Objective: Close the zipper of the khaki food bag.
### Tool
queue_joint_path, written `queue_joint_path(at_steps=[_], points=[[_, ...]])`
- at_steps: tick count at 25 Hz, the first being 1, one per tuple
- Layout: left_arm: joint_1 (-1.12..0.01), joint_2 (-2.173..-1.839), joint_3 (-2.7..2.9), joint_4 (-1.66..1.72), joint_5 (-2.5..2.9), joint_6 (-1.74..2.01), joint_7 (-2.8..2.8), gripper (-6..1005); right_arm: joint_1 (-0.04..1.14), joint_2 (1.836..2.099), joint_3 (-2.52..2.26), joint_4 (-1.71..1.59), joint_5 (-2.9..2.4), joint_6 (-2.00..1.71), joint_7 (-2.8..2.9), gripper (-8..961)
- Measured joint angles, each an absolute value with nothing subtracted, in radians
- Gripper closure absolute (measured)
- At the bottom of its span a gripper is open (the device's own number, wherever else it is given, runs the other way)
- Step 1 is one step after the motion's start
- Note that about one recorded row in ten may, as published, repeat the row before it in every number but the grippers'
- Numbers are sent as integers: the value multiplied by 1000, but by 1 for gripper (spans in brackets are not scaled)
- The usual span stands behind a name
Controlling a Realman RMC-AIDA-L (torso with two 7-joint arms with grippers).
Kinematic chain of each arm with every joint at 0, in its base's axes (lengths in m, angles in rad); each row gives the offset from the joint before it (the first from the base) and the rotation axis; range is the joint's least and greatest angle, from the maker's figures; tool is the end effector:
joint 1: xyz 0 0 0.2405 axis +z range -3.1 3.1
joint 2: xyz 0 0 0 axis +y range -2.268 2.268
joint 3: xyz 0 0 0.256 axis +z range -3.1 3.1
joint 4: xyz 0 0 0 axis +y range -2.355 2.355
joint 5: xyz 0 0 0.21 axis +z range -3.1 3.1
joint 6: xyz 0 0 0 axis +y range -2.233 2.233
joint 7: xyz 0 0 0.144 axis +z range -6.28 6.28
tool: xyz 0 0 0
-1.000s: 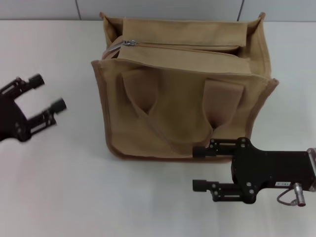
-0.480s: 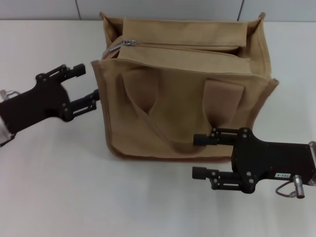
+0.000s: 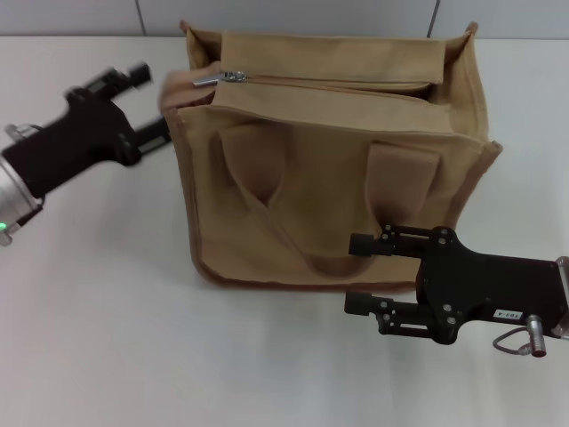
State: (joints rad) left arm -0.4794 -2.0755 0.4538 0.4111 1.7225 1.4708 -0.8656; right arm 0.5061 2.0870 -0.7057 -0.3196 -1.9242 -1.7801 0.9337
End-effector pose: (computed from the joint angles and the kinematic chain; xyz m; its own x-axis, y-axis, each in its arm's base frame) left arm -0.2927 0.3301 0.0136 0.7200 0.0162 0.6938 0.4884 -0.7220 -0.4900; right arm 0.2508 0.2617 -0.0455 0.7078 -0.1743 -0.6845 -0.2232 -0.9746 0.0174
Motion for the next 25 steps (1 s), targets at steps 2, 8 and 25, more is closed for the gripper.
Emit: queue_joint_path(at_steps=[2,8,25], points=[[-469,-2073,456,397,1669,1493,-865,292,505,2087,-706,-320,-1923,-1780,931,289],[-448,-2069,459,392,1628,1566,-865,299,504,2088,-706,-320,-1922,-1780,930,289],[-449,-2072,497,372,1629,1556,-872,401,505,2088,-704,-314,-1921,-1786,929,290]])
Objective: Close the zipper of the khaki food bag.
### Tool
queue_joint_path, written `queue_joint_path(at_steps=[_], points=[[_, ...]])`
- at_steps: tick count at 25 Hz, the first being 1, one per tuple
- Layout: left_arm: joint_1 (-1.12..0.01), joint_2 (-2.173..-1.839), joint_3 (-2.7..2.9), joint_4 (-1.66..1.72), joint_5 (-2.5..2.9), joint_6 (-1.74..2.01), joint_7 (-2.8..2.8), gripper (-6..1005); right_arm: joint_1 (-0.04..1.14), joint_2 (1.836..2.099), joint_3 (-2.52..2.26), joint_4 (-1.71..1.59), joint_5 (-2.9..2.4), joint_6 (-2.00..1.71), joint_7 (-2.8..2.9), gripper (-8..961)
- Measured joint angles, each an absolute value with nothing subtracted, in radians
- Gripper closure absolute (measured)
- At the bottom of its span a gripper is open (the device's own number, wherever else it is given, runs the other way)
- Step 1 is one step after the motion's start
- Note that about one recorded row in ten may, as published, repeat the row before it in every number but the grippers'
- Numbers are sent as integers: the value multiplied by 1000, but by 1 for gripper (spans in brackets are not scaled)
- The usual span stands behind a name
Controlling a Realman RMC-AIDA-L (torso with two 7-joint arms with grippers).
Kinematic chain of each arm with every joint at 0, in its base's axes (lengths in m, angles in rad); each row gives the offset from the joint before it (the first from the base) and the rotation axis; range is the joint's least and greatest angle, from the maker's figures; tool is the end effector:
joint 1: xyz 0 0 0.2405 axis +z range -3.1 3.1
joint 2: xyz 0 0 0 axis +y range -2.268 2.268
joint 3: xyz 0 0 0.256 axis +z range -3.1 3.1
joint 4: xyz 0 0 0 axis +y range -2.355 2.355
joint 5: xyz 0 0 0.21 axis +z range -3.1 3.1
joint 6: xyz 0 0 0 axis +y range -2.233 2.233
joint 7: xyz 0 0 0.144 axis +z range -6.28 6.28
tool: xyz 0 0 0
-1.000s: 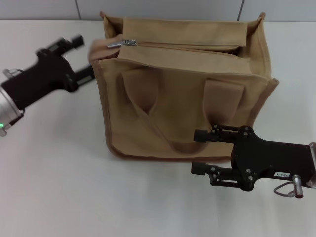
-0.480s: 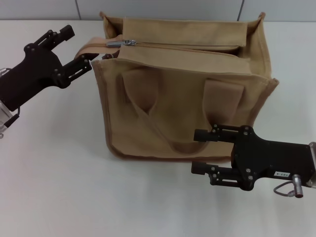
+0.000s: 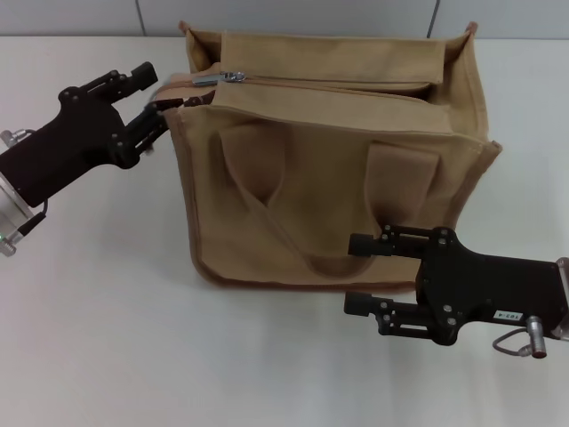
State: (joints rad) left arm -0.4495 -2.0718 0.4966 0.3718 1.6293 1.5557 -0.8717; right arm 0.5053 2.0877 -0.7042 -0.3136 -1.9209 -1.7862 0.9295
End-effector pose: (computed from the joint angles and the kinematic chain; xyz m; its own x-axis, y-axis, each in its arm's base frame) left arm -0.2883 0.3160 0.0145 0.6420 -0.0039 0.7667 0.5154 -0.7382 -0.4353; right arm 0.2502 0.2604 -0.0458 0.7009 -0.1743 -0.6917 -0.2225 -0.9747 0.0202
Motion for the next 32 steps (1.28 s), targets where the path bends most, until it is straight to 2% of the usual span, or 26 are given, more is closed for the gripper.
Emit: queue_joint_path(at_steps=[1,11,18,22,27,32], points=[[-449,-2073,494,369,1627,1558,-868,483,505,2088,-704,-313,-1921,-1786,929,290],[-448,-2075,486,362,1600,1570,-869,741,503,2087,-704,-311,-1903,-1798,930,291],[-446,-2075,487,360,1588,1627,-877,973,496,2083,-703,-322,-1887,-1945,925,291],[-446,-2075,487,349,1585,1654,-879,973,478,2082,-694,-355,-1806,-2066,914,291],[-449,-2077,489,338,1584,1672,-880,973,486,2081,-694,-403,-1676,-2010,1058,292],[-458,-2077,491,314,1584,1675,-876,973,524,2084,-703,-590,-1620,-1945,1327,292]])
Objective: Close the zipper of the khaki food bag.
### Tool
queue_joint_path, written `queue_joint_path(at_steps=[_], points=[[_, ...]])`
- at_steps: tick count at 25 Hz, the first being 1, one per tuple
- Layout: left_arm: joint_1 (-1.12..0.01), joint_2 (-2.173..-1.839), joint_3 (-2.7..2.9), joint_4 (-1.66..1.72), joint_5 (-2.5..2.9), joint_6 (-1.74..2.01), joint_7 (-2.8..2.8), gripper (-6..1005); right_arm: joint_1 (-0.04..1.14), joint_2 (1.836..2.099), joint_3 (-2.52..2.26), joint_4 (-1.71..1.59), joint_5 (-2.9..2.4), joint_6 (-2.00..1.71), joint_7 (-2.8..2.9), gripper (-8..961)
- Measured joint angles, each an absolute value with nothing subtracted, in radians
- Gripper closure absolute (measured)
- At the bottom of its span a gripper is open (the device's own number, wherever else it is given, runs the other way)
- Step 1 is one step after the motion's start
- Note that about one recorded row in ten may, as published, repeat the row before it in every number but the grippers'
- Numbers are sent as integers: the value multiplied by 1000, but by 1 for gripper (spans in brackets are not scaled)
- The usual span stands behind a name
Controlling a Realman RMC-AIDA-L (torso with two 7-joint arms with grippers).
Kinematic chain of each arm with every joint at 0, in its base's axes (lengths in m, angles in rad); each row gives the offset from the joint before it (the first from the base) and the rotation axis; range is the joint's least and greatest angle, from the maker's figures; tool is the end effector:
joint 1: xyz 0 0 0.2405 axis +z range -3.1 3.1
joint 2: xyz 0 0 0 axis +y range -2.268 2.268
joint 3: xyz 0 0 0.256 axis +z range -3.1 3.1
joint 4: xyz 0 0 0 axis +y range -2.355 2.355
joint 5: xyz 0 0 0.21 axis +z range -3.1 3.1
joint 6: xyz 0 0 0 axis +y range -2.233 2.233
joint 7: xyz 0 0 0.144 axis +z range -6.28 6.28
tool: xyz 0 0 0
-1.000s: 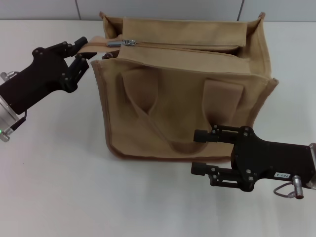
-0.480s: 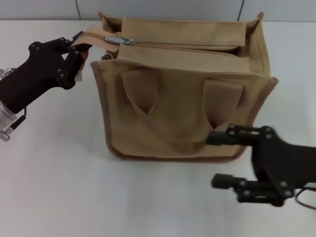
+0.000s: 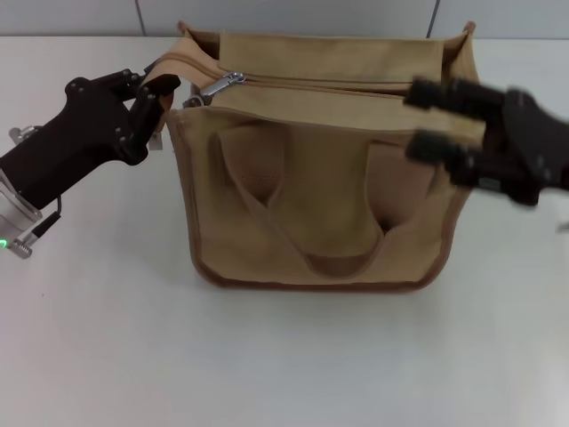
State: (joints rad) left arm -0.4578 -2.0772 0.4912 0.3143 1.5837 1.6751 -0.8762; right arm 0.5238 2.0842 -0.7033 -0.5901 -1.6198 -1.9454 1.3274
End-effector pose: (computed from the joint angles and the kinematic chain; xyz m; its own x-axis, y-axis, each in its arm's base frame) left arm -0.2718 0.3055 0.0122 0.5340 -0.0378 0.8446 0.5104 -0.7820 -0.3577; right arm 0.2066 0.2986 0.0279 0.5220 -0.1738 -0.8350 -0.2323 -0.9710 0.0568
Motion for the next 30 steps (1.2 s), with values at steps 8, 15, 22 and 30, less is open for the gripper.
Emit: queue_joint_path(at_steps=[8,15,22,30], points=[[-456,-2077,490,296,1584,1696,-872,973,565,2087,-873,-947,-1633,-1833,1627,291],[-443,-2077,488,283,1552,1762,-874,973,550,2090,-1009,-1086,-1614,-1655,1632,291],[-451,-2077,492,270,1549,1752,-870,973,486,2092,-1137,-1240,-1470,-1491,1492,290],[-450,-2077,493,260,1549,1754,-870,973,316,2092,-1332,-1303,-1240,-1387,974,290]])
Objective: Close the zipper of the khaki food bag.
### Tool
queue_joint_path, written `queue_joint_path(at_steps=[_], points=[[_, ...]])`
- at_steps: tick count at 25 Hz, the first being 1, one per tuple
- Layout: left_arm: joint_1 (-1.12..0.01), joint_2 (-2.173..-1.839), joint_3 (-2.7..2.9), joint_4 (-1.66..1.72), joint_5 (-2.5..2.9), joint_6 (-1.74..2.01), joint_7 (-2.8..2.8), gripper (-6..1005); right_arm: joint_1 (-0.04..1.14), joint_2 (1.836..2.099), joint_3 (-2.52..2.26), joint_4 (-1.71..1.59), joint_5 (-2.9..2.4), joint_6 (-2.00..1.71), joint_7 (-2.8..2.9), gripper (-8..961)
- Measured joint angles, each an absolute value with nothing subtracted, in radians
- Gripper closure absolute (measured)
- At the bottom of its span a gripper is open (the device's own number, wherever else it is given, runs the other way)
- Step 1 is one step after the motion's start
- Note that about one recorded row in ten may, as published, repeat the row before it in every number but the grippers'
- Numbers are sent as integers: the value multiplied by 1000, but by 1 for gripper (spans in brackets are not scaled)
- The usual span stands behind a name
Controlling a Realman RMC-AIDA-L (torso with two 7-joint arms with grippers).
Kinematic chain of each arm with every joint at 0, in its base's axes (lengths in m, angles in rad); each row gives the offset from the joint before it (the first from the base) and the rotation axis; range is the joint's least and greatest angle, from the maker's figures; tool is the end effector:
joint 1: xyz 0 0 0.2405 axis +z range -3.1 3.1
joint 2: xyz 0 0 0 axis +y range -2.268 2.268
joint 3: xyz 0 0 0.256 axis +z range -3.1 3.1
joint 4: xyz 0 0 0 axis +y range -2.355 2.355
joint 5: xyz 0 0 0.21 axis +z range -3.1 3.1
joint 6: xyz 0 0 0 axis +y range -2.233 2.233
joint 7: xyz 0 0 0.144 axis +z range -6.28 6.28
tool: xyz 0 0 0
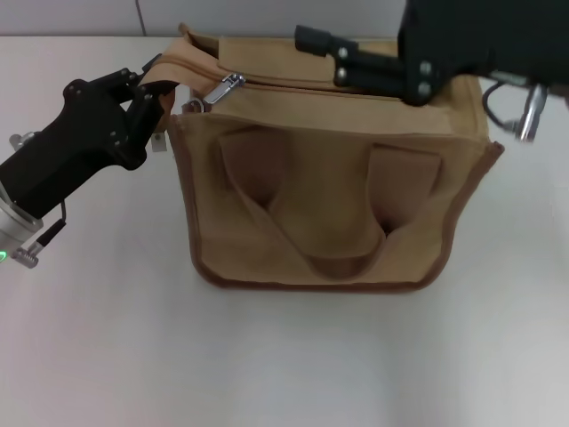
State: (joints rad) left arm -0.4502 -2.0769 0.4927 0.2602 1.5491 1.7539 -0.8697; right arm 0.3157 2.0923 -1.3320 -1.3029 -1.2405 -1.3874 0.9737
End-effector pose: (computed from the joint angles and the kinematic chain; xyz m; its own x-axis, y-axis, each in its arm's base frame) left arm -0.2663 0.2936 0.0108 0.4556 -0.0505 0.8888 0.5132 -0.8009 -0.3085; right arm 0.1091 0.3143 0.0403 0.6173 0.5685 -0.5439 0.2060 -0.7840 -0.5856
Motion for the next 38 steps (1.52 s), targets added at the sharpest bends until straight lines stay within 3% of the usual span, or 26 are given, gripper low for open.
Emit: queue_joint_path(at_steps=[4,14,38], points=[[-445,-2077,488,258,1549,1770,-870,973,218,2092,-1455,-1265,-1104,-1328,651,291],[-453,-2077,490,258,1549,1805,-878,973,203,2092,-1585,-988,-709,-1308,86,291],[-474,-2078,491,248,1548,1821,-895,973,139,2092,-1774,-1186,-883,-956,40,297]])
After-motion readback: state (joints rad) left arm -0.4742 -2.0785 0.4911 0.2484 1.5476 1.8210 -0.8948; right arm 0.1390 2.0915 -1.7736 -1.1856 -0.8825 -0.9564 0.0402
